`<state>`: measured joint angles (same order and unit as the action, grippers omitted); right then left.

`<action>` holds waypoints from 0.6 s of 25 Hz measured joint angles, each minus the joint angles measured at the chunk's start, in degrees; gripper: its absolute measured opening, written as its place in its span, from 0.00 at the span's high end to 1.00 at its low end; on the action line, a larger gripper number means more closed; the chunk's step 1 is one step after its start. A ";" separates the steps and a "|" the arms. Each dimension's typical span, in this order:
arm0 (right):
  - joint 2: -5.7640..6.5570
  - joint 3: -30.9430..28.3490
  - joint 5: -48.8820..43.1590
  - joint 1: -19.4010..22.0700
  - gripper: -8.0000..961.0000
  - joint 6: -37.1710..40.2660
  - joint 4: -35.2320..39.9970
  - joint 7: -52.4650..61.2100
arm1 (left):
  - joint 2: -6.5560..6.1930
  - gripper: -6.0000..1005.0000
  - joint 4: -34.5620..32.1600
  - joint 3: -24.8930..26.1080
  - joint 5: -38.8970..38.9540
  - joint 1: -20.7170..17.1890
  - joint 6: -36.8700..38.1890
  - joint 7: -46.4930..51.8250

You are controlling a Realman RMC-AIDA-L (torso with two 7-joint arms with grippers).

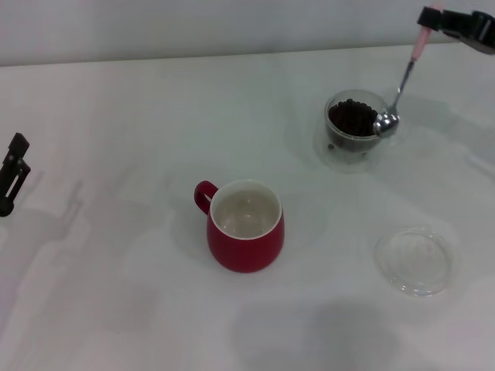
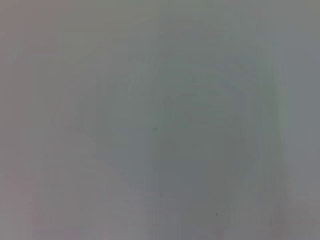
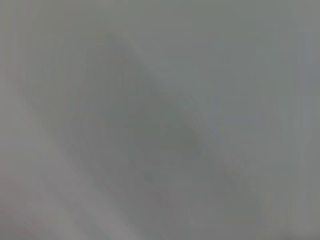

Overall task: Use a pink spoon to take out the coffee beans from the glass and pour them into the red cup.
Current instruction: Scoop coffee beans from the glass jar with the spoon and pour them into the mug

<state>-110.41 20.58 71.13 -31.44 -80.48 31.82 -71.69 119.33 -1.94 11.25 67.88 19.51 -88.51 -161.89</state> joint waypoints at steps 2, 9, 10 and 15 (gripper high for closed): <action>-0.33 0.01 0.00 -1.26 0.83 1.43 0.03 -1.09 | 0.01 0.35 0.00 0.00 0.00 0.00 0.00 0.00; -1.54 0.07 -0.04 -3.66 0.83 7.28 0.90 -7.28 | 0.03 0.35 0.00 0.00 -0.03 -0.08 0.00 0.00; -2.01 0.09 -0.07 -3.70 0.83 8.30 1.49 -8.27 | 0.03 0.35 0.00 0.00 -0.03 -0.12 0.00 0.00; -3.71 0.15 -0.15 -3.69 0.83 11.81 2.43 -13.71 | 0.03 0.35 0.00 0.00 0.03 -0.21 0.00 0.00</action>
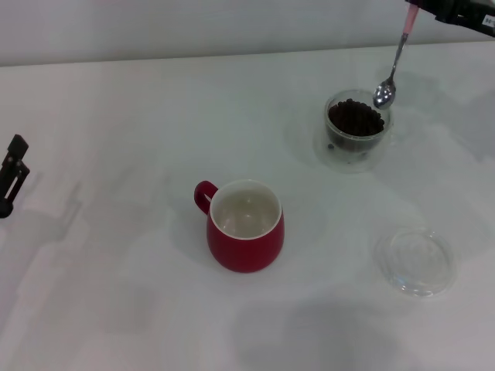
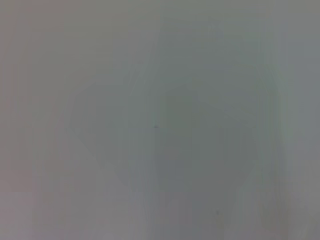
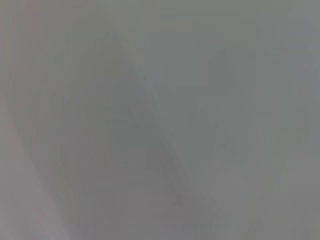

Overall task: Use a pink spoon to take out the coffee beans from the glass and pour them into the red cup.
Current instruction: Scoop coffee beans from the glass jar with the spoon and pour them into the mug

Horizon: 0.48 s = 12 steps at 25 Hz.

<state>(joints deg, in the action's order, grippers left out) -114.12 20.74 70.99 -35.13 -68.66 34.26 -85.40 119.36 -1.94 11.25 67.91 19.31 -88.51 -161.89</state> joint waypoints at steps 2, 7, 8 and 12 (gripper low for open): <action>-0.25 0.00 0.04 0.01 0.83 0.41 0.00 -1.11 | 0.00 0.35 0.00 -0.01 0.01 0.09 0.00 0.00; -0.97 0.00 0.20 -0.03 0.83 1.26 -0.61 -4.35 | 0.00 0.35 0.00 0.00 0.03 0.34 0.01 0.00; -1.03 0.01 0.20 -0.06 0.83 1.30 -0.73 -4.81 | 0.00 0.35 0.00 0.00 0.03 0.51 0.10 0.00; -1.26 0.00 0.39 -0.44 0.83 1.93 -1.87 -7.08 | 0.00 0.35 0.00 0.00 0.03 0.94 0.83 0.00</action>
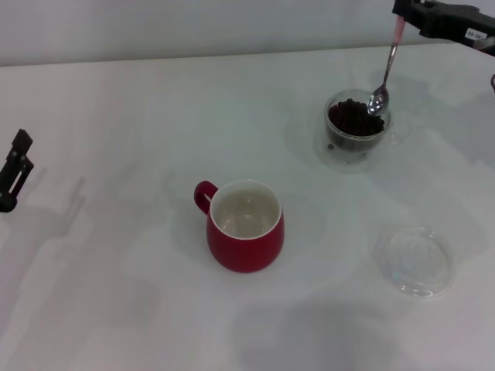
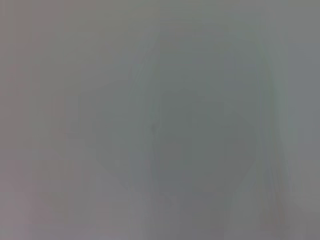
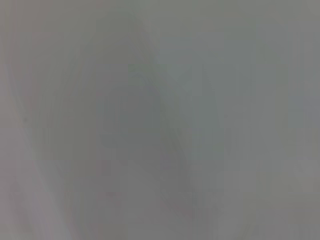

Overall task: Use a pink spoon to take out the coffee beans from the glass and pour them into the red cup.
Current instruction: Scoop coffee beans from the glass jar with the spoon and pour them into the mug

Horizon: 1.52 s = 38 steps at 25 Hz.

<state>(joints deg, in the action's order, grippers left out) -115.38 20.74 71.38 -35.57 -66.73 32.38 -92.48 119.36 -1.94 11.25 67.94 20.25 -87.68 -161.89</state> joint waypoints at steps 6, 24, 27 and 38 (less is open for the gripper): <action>-0.04 0.97 0.58 -0.76 0.83 1.57 -2.44 -3.18 | -0.01 0.35 0.00 0.00 0.01 0.14 0.48 0.00; -0.02 3.87 3.16 -0.95 0.82 6.75 -5.08 -0.05 | -0.18 0.35 0.00 0.00 0.69 0.74 1.32 0.00; 0.17 3.86 3.93 -0.80 0.82 7.51 -5.77 2.10 | -0.18 0.35 0.00 0.00 0.70 0.75 1.32 0.00; 0.34 3.03 5.54 -0.04 0.82 11.71 -7.76 12.46 | -0.09 0.35 0.00 0.00 0.70 0.66 1.29 0.00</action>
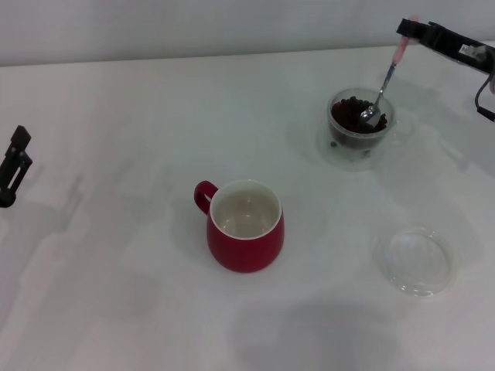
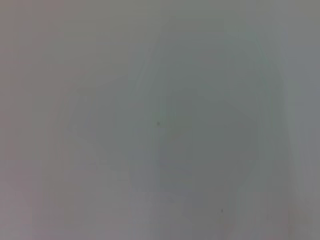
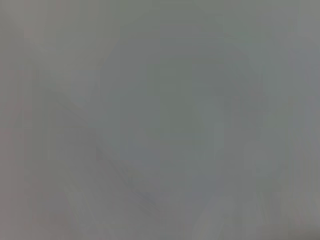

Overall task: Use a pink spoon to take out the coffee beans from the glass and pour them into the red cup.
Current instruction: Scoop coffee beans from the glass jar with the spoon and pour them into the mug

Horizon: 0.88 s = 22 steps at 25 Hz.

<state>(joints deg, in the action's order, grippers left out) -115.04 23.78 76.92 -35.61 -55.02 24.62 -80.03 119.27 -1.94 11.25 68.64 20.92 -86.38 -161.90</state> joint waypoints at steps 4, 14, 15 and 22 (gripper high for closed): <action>0.18 0.00 3.17 0.72 0.81 0.33 -1.43 1.02 | 0.00 0.35 0.00 0.00 0.00 -0.20 -0.01 0.00; 0.18 0.28 7.18 2.03 0.81 0.39 -3.83 3.80 | 0.09 0.35 0.00 0.00 0.00 -0.50 -0.26 0.00; 0.15 0.29 7.19 2.04 0.81 0.42 -4.20 3.98 | 0.09 0.35 0.00 0.00 -0.01 -0.51 -0.24 0.00; 0.04 0.07 7.45 1.81 0.81 1.33 -6.56 5.15 | 0.09 0.35 0.00 0.00 0.00 -0.53 -0.20 0.00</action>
<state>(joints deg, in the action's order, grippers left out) -115.00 23.84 84.37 -33.80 -53.69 18.06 -74.87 119.36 -1.94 11.25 68.64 20.39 -86.58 -161.90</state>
